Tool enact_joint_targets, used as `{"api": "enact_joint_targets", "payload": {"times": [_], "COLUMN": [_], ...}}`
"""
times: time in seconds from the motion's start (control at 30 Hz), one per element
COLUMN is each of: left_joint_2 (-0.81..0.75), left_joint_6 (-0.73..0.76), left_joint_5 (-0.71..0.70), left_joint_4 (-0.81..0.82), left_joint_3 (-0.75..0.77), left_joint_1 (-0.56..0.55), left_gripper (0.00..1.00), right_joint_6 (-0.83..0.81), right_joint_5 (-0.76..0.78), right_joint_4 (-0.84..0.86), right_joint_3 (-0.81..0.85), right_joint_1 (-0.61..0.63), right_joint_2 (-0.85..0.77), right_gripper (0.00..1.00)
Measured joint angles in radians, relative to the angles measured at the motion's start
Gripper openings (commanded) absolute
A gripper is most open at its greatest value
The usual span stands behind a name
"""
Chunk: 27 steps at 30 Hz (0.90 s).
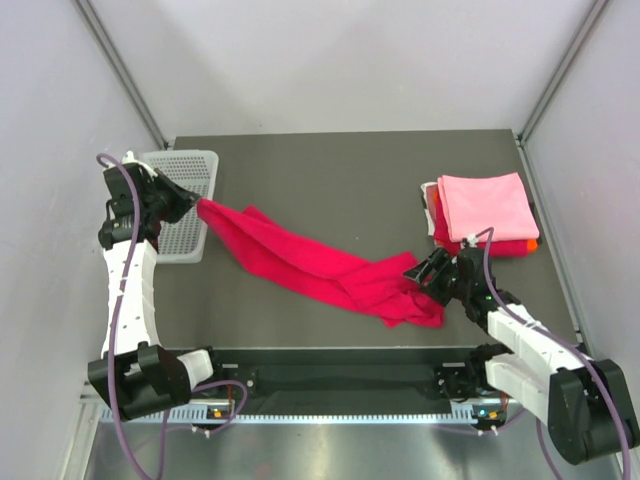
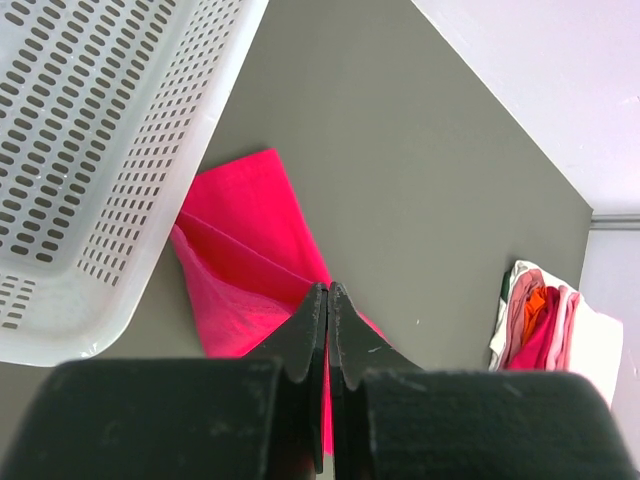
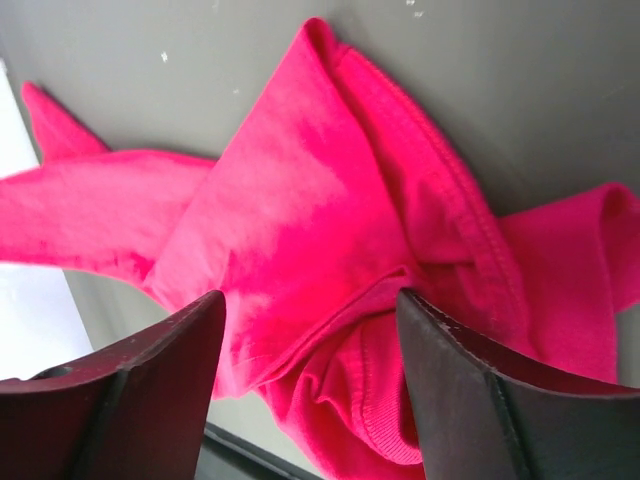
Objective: Fold and stack the t-shirts
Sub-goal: Flatten the tshirt out
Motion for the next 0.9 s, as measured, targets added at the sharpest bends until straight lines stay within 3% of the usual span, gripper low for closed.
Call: {"api": "enact_joint_targets", "payload": {"times": [0.37, 0.5, 0.53, 0.6, 0.63, 0.9], "left_joint_2": [0.006, 0.010, 0.010, 0.010, 0.010, 0.008], "left_joint_6": [0.000, -0.006, -0.011, -0.021, -0.024, -0.037], "left_joint_5": [0.026, 0.049, 0.055, 0.067, 0.070, 0.077], "left_joint_4": [0.012, 0.015, 0.020, 0.030, 0.034, 0.051], "left_joint_3": [-0.018, -0.019, -0.019, -0.021, -0.021, -0.034], "left_joint_1": [0.000, 0.000, 0.000, 0.000, 0.000, 0.000], "left_gripper": [0.00, 0.00, 0.00, 0.00, 0.00, 0.00], "right_joint_6": [0.071, 0.081, 0.083, 0.082, 0.081, 0.019], "right_joint_5": [0.026, 0.026, 0.029, 0.036, 0.040, 0.119], "right_joint_4": [0.065, 0.088, 0.094, 0.095, 0.093, -0.051], "right_joint_3": [-0.021, -0.023, -0.029, -0.043, -0.048, 0.000], "right_joint_1": [0.000, 0.002, 0.002, 0.002, 0.003, 0.007], "right_joint_2": [0.081, 0.107, 0.111, 0.111, 0.111, 0.023], "right_gripper": [0.59, 0.40, 0.28, 0.15, 0.03, 0.00]}}
